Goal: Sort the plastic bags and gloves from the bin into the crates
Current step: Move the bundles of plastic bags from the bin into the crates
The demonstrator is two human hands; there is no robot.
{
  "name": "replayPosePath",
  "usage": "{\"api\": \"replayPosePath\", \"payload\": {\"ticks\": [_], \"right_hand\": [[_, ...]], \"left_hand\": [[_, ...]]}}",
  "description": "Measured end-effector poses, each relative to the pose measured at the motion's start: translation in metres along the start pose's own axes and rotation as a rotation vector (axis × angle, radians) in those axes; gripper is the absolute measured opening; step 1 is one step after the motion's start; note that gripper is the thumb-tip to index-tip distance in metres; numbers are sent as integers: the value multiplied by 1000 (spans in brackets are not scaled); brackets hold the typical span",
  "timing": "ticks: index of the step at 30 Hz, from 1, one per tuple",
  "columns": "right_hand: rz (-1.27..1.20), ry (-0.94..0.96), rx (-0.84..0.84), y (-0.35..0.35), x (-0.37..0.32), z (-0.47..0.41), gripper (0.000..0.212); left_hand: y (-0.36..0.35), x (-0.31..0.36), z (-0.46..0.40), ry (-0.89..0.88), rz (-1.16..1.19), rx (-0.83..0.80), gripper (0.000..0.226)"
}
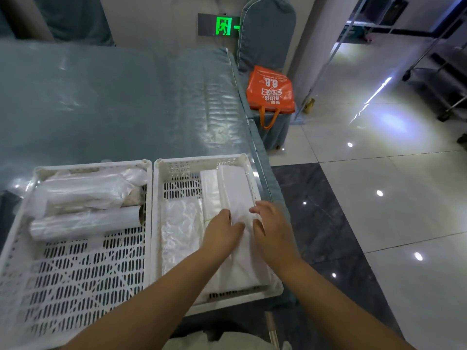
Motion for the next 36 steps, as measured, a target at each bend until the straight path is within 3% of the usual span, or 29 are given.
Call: {"api": "replayPosePath", "payload": {"ticks": [2, 5, 11, 14, 18, 23, 31, 36], "right_hand": [[112, 51, -66, -7, -2, 4, 28], [183, 130, -169, -17, -8, 6, 37], [217, 155, -371, -33, -19, -12, 54], [337, 160, -429, -39, -19, -10, 56], [323, 141, -420, -39, -18, -4, 56], [339, 161, -345, -34, -19, -6, 57], [384, 153, -388, -39, -17, -6, 62], [449, 177, -396, -45, -16, -6, 64]], "left_hand": [[7, -9, 6, -9, -49, 17, 16], [19, -30, 19, -7, -95, 39, 40], [8, -40, 33, -127, -448, -17, 54], [4, -39, 30, -81, -351, -23, 44], [-1, -35, 30, -93, -98, -9, 27], [6, -38, 24, -6, 122, 38, 44], [10, -18, 4, 25, 236, 22, 29], [18, -19, 10, -9, 161, -76, 31]]}}
Point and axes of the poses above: each hand's wrist, its own z-axis away from the middle knuckle, its own y-axis out of the back of the hand, x = y × z, the point moved 2 cm from there along -z, towards the middle knuckle, and after that the axes turned 13 degrees about -x, right-handed, at the moved point
